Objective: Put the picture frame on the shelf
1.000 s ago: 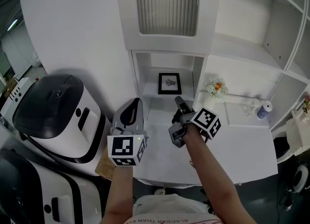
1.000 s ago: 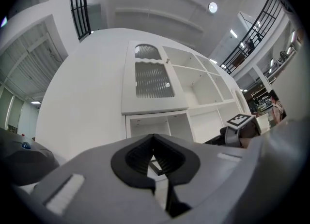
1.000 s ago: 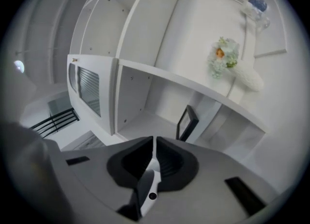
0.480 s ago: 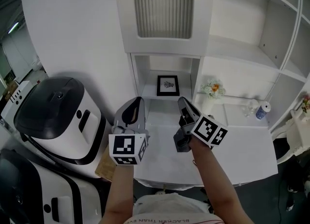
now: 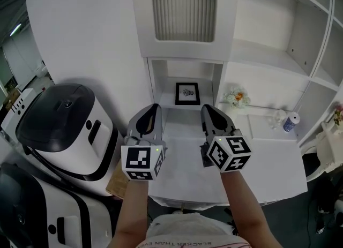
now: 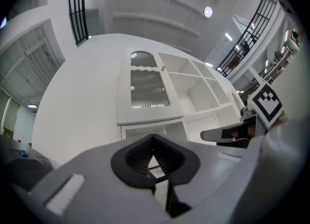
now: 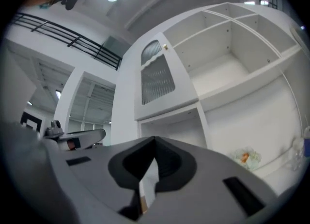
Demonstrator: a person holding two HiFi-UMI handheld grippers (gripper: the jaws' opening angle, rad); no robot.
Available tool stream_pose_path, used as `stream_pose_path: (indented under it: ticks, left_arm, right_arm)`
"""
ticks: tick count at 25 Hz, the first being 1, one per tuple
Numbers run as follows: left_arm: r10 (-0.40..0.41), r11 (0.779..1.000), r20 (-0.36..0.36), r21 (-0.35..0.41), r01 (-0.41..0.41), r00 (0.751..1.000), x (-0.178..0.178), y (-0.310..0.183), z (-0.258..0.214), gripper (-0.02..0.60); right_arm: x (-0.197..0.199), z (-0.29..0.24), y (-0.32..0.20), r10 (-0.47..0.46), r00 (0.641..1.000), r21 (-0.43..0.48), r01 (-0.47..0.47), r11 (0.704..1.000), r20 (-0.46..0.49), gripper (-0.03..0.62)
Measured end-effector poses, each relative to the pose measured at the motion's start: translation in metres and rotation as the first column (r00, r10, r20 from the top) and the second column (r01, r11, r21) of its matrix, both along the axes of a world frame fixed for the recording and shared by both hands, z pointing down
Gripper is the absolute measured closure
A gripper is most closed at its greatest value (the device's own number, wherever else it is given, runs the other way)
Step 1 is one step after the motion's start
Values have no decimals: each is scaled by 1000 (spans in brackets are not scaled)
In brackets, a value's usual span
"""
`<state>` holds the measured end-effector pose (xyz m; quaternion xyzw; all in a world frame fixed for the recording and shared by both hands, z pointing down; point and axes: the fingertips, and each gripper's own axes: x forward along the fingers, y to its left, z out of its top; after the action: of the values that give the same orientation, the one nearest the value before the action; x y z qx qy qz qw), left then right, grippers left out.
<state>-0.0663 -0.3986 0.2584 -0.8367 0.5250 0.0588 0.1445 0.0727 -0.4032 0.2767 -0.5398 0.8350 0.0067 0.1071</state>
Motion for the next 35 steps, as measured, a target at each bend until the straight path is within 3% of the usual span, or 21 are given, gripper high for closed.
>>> stream_pose_path:
  ticks: [8, 12, 35]
  left_arm:
    - [10, 1000, 6, 24, -10, 1000, -1, 1, -8, 572]
    - [12, 999, 13, 39, -13, 1000, -1, 3, -14, 572]
    - [20, 998, 35, 58, -22, 999, 6, -2, -22, 572]
  right_arm:
    - [5, -22, 8, 102, 980, 121, -82, 989, -170, 588]
    - [9, -33, 17, 116, 975, 172, -84, 981, -188, 588]
    - [14, -31, 13, 122, 965, 157, -87, 984, -230, 588]
